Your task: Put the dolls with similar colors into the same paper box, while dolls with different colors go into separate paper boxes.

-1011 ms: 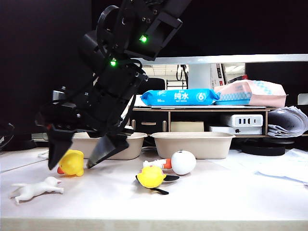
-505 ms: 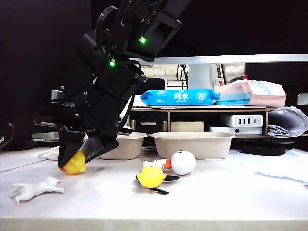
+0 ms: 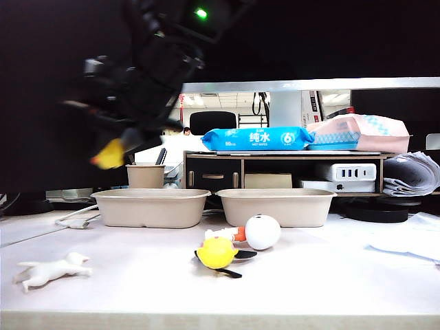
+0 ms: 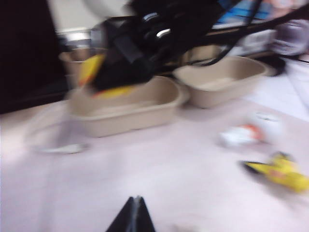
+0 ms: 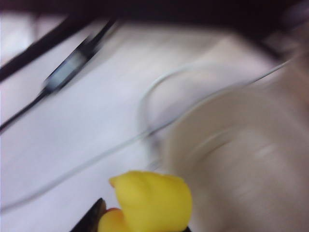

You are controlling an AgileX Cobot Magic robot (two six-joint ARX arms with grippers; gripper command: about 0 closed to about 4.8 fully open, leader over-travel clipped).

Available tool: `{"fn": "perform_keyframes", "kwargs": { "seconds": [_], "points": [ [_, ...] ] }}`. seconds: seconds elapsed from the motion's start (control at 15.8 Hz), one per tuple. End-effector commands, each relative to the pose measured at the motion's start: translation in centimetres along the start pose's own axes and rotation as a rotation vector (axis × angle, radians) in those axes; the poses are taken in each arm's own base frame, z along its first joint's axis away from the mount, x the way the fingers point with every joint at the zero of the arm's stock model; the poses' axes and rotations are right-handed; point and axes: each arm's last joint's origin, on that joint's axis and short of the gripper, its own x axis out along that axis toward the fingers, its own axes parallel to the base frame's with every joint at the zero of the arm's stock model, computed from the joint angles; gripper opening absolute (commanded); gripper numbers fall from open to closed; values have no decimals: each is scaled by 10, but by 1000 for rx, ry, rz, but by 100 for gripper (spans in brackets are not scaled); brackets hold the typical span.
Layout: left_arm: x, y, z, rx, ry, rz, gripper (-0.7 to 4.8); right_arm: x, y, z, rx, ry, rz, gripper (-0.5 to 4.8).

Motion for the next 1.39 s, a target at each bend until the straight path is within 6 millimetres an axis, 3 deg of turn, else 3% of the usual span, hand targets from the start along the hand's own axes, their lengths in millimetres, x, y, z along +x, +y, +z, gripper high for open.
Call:
{"fn": "perform_keyframes", "kwargs": {
  "seconds": [0.06,0.25,0.51,0.57,0.63,0.69,0.88,1.14,1.26,1.39],
  "points": [
    [0,8,1,-8,-4,79,-5,-3,-28,12,21,-103,-49,149],
    [-3,14,2,-12,-29,143,-5,-4,-56,12,68,-122,-91,163],
    [-4,16,3,-13,-36,167,-5,-3,-57,13,72,-139,-66,171],
    [-4,16,3,-14,-36,166,-5,-2,-57,13,71,-142,-64,193],
    [-4,16,3,-13,-36,166,-5,-3,-57,14,72,-154,-64,312],
    [-4,16,3,-13,-36,166,-5,-3,-57,15,75,-162,-61,350],
    [-4,16,3,-14,-34,162,-5,-14,-56,17,158,-107,69,349],
    [5,5,-7,-10,94,55,-5,-60,-46,7,104,195,53,347],
    [10,-5,-13,4,167,-43,-5,-73,-43,-22,39,517,-26,348],
    [11,-10,-15,15,202,-95,-5,-78,-42,-40,-32,686,-104,350]
  ]
}}
